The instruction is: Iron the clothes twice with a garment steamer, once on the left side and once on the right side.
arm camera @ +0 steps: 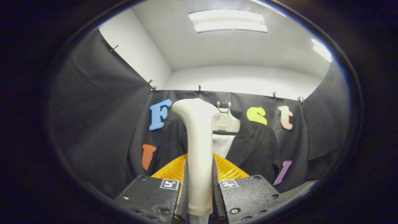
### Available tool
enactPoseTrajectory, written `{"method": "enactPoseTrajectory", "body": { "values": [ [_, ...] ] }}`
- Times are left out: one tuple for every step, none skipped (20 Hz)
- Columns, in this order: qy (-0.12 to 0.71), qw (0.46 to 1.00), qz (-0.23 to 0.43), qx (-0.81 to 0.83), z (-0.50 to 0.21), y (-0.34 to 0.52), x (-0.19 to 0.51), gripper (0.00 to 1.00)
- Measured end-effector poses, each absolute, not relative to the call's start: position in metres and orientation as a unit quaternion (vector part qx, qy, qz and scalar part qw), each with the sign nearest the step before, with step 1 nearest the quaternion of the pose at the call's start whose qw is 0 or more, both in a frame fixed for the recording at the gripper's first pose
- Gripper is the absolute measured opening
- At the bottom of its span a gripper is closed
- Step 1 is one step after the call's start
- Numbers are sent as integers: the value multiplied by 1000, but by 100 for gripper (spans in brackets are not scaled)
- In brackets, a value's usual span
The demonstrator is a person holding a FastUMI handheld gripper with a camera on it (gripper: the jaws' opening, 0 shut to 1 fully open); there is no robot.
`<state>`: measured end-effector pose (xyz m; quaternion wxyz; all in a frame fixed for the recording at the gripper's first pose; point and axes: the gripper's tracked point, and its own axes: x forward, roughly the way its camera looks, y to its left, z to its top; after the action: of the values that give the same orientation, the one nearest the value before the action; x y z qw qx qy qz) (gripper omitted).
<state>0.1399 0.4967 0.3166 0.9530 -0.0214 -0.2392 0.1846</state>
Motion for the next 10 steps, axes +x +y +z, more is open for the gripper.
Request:
{"method": "enactPoseTrajectory", "body": {
  "values": [
    [-237, 954, 184, -23, 317, 505, 144, 33],
    [-236, 954, 184, -25, 318, 510, 149, 33],
    [-235, 955, 180, -28, 317, 513, 153, 33],
    [-235, 955, 179, -29, 318, 515, 155, 33],
    [-236, 955, 178, -29, 320, 518, 158, 34],
    [-236, 955, 177, -29, 320, 520, 163, 34],
    [-240, 954, 175, -31, 318, 522, 166, 34],
    [-239, 956, 168, -40, 314, 520, 171, 34],
    [-236, 957, 163, -44, 306, 517, 174, 34],
    [-229, 958, 164, -45, 298, 518, 176, 34]
  ]
}}
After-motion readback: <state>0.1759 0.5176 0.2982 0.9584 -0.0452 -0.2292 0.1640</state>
